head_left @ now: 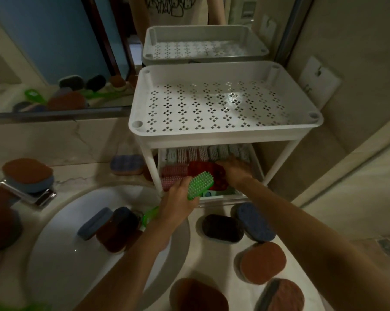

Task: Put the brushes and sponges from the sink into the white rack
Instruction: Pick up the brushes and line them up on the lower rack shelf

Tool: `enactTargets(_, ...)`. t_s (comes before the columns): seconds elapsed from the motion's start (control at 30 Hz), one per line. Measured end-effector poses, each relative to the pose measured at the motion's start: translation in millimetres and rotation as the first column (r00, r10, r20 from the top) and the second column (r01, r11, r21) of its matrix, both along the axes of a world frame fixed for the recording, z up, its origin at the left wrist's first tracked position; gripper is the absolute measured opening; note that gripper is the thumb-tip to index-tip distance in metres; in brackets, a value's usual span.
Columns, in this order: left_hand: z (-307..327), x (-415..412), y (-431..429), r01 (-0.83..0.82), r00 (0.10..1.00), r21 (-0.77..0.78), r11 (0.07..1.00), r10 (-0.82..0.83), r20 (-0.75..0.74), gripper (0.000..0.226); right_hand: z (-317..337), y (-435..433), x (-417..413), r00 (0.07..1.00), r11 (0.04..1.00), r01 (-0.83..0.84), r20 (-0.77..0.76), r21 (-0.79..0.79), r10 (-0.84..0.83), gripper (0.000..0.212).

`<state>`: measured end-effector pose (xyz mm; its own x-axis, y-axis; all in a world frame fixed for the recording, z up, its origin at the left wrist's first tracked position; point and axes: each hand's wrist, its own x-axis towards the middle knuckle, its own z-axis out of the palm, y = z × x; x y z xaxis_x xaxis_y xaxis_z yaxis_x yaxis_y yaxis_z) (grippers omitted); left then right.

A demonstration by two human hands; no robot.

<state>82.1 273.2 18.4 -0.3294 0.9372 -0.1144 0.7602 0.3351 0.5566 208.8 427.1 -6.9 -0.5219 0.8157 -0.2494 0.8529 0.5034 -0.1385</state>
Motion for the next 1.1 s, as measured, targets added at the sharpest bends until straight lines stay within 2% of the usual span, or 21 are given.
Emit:
enactTargets(0.2,-0.3,0.7,7.6,0.042,0.998,-0.001,0.999,-0.042,-0.047,0.052,1.9,-2.2,-0.6,0.999,1.000,0.010,-0.047,0.006,-0.009,0.033)
enactTargets(0.33,2.3,4.0,13.0,0.059,0.997,-0.019,0.998,-0.060,-0.050,0.050,8.2,-7.5,7.5,0.995,0.999,0.033,-0.093,-0.028,-0.035,0.043)
enactTargets(0.43,6.2,6.9,19.1,0.042,0.998,-0.019,0.999,-0.043,-0.038,0.045,13.1,-16.1,13.8,0.964,0.992,0.121,-0.235,-0.032,-0.125,0.054)
enactTargets(0.5,10.9,10.0,24.1,0.057,0.996,-0.019,0.998,-0.058,-0.061,0.045,17.1,-26.8,16.9,0.898,0.979,0.203,-0.393,-0.034,-0.199,0.056)
enactTargets(0.53,12.8,11.5,26.6,0.081,0.993,-0.028,0.996,-0.083,-0.089,0.047,19.1,-32.5,19.2,0.864,0.977,0.208,-0.461,-0.042,-0.203,0.058)
enactTargets(0.6,15.0,14.2,31.9,0.147,0.976,-0.070,0.987,-0.156,-0.151,0.050,19.9,-43.3,26.3,0.856,0.991,0.130,-0.500,-0.034,-0.130,0.064)
enactTargets(0.7,15.8,16.8,42.1,0.239,0.949,-0.125,0.963,-0.259,-0.180,0.050,14.0,-49.8,39.0,0.901,1.000,0.002,-0.435,-0.005,-0.004,0.064)
enactTargets(0.77,16.9,21.0,52.1,0.298,0.932,-0.135,0.945,-0.318,-0.173,0.050,15.9,-49.6,44.0,0.939,1.000,-0.014,-0.345,-0.009,0.010,0.061)
enactTargets(0.93,18.5,35.2,76.9,0.348,0.918,-0.147,0.926,-0.368,-0.148,0.056,22.8,-35.0,42.0,0.985,0.991,0.129,-0.106,-0.045,-0.133,0.057)
enactTargets(1.1,11.2,24.6,83.2,0.323,0.915,-0.182,0.929,-0.356,-0.191,0.034,21.4,-24.9,35.7,0.976,0.976,0.215,0.040,-0.031,-0.214,0.044)
